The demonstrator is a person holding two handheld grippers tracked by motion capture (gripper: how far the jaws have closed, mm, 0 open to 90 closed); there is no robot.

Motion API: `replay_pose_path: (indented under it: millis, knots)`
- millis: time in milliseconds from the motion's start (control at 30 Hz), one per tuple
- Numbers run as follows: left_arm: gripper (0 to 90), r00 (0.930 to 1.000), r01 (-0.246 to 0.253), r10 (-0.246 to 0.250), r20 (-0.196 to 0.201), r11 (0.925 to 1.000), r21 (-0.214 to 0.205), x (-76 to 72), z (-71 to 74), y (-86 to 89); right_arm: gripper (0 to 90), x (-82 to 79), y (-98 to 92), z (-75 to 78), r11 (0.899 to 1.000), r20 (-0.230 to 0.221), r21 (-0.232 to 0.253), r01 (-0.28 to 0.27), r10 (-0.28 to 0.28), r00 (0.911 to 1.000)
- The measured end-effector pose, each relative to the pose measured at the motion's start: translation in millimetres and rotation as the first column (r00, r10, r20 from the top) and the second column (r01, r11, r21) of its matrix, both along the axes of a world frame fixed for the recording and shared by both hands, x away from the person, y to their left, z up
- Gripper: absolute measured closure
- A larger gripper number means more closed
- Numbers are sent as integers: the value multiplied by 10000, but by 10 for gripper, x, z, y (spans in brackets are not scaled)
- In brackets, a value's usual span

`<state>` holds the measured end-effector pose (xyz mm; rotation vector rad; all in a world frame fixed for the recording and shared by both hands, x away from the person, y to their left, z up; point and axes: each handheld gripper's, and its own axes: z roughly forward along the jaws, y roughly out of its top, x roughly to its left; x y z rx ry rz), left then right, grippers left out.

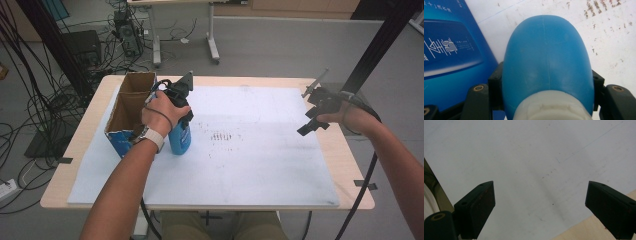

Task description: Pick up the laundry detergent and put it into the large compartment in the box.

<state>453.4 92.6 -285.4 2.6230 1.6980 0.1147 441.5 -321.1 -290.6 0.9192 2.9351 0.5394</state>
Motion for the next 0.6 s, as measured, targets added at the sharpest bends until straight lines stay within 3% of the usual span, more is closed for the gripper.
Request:
replay_pose_path:
  millis: [600]
  knots:
    - [380, 10000, 2, -2, 23, 10000, 3, 0, -1, -1, 92, -7, -16, 7, 10000, 4, 0, 44, -44, 10000]
